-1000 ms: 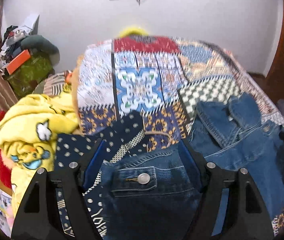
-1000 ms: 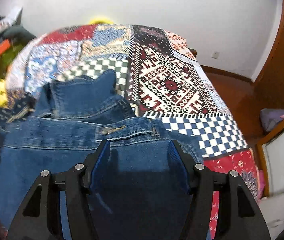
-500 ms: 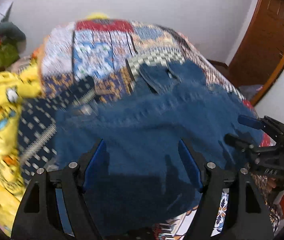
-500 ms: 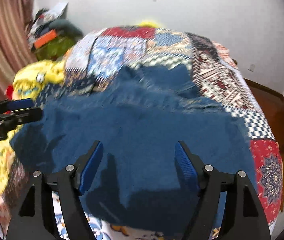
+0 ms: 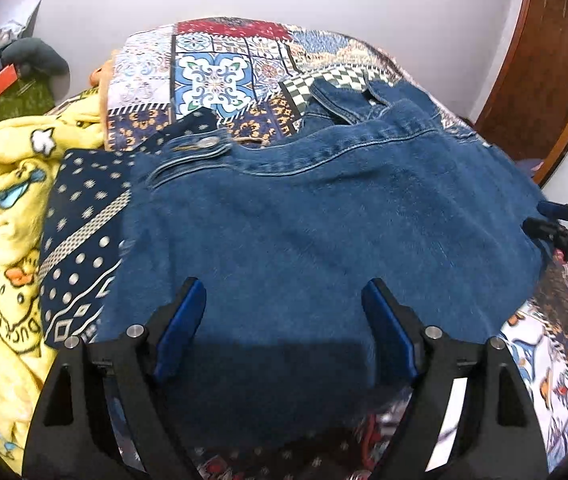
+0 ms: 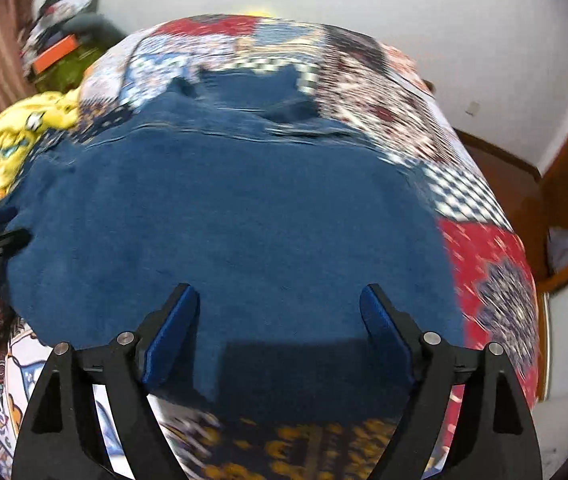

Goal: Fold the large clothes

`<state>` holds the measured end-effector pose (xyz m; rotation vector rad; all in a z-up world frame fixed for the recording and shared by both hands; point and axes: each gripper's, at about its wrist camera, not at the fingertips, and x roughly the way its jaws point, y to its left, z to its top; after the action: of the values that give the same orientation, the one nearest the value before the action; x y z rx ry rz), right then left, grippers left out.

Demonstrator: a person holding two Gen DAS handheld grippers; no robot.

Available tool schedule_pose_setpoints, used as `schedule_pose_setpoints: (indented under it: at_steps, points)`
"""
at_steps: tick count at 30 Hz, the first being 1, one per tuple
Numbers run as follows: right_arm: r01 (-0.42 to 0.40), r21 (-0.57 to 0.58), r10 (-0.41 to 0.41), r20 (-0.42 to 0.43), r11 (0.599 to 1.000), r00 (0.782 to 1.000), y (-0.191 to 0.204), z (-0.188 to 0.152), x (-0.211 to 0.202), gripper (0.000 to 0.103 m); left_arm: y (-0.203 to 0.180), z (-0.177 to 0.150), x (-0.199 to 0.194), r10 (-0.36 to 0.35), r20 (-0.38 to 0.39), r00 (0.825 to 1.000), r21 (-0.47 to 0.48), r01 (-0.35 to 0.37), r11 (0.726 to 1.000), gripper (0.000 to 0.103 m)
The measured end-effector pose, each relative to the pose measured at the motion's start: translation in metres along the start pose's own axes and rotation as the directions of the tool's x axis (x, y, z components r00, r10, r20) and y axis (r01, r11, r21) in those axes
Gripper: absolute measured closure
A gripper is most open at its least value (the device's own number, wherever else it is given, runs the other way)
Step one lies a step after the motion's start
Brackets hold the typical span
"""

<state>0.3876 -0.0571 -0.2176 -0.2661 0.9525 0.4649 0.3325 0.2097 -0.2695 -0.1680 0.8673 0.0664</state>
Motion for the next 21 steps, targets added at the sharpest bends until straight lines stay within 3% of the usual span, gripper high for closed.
schedule_pose_setpoints:
  at_steps: [2, 4, 7, 10, 12, 15, 18, 21]
  points:
    - [0.006, 0.042, -0.006, 0.004, 0.999, 1.000, -0.018, -0.006, -0.008, 0.021, 0.008, -0.006, -0.008, 0.035, 0.005, 0.999, -0.011, -0.035, 0.999, 0.021]
    - [-0.057, 0.107, 0.055, 0.017, 0.993, 0.998, -0.033, -0.013, -0.019, 0.021, 0.019, -0.015, -0.013, 0.060, 0.012, 0.998, -0.040, -0.059, 0.997, 0.021]
    - [0.002, 0.193, -0.003, 0.001, 0.981, 1.000, -0.047, -0.025, -0.026, 0.021, 0.037, -0.030, -0.023, 0.104, 0.015, 0.994, -0.117, -0.101, 0.988, 0.021]
    - [-0.018, 0.267, 0.024, -0.019, 0.964, 1.000, -0.065, -0.039, -0.029, 0.021, 0.060, -0.046, -0.031, 0.128, -0.002, 0.992, -0.211, -0.125, 0.969, 0.012]
    - [-0.027, 0.314, 0.035, -0.021, 0.949, 0.999, -0.076, -0.047, -0.033, 0.021, 0.077, -0.057, -0.038, 0.128, -0.011, 0.992, -0.293, -0.126, 0.948, 0.011]
    - [0.040, 0.345, -0.027, -0.042, 0.938, 0.999, -0.088, -0.056, -0.041, 0.021, 0.096, -0.070, -0.047, 0.130, -0.027, 0.991, -0.374, -0.131, 0.918, 0.011]
    - [0.065, 0.359, -0.055, -0.037, 0.931, 0.998, -0.097, -0.060, -0.050, 0.021, 0.109, -0.081, -0.055, 0.178, -0.065, 0.982, -0.434, -0.189, 0.881, 0.012]
    - [0.066, 0.369, -0.063, -0.020, 0.927, 0.998, -0.101, -0.064, -0.062, 0.021, 0.119, -0.091, -0.062, 0.109, -0.056, 0.993, -0.514, -0.122, 0.849, 0.012]
